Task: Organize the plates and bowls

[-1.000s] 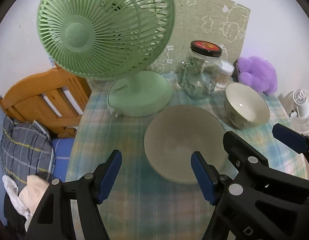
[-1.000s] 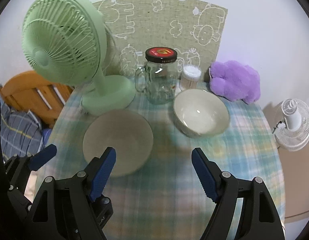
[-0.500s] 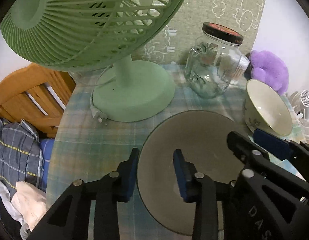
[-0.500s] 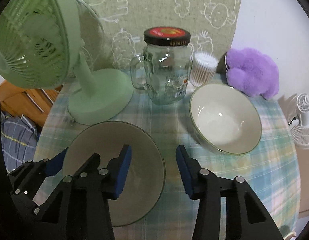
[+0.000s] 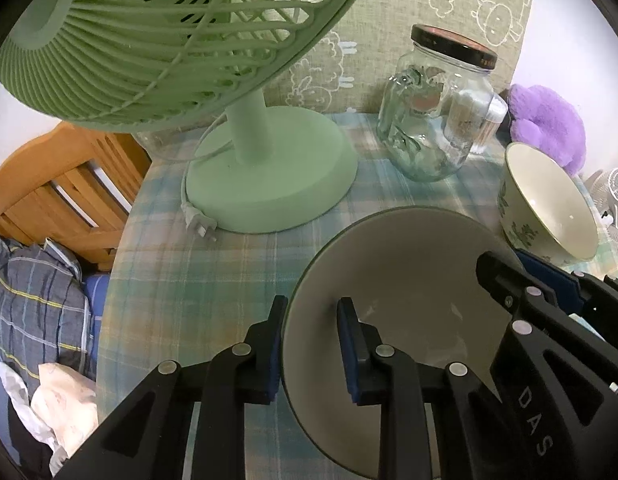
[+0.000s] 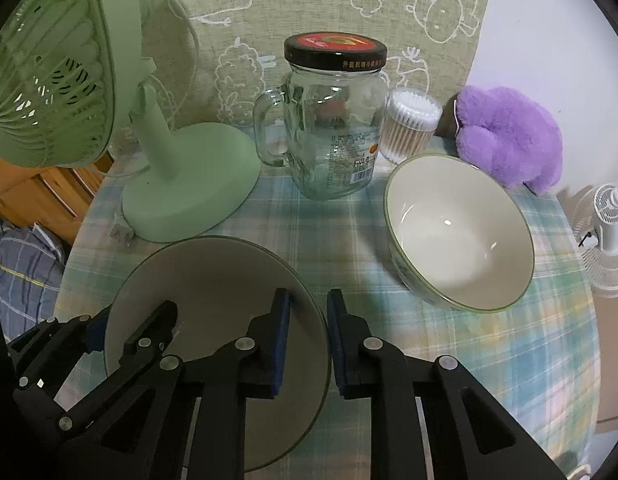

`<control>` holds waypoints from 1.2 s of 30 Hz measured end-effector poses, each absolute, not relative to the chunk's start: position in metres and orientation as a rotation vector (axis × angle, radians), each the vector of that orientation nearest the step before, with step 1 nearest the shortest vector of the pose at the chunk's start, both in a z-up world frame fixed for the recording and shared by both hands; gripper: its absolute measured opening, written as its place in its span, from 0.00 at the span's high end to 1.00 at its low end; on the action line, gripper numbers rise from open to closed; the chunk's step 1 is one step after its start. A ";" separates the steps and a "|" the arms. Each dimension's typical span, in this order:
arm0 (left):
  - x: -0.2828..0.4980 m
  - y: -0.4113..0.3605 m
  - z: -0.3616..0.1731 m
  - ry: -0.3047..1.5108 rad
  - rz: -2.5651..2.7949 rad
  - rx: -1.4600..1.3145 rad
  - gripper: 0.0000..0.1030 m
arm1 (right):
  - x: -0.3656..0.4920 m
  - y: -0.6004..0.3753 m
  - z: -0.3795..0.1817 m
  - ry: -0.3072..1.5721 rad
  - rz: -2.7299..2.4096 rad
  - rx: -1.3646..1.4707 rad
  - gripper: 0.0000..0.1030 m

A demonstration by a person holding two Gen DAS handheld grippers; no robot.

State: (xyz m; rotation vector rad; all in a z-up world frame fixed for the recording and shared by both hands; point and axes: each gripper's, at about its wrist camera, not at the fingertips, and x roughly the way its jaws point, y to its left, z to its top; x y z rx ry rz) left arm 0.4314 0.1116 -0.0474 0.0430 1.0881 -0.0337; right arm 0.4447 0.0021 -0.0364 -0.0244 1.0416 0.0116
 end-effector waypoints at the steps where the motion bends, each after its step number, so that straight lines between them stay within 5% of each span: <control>1: 0.430 0.112 -0.047 1.092 -0.035 0.039 0.78 | 0.443 0.002 -0.035 1.038 0.009 -0.029 0.78; 36: 0.310 0.069 0.039 1.061 0.009 0.002 0.78 | 0.320 -0.039 0.050 1.017 0.044 -0.019 0.78</control>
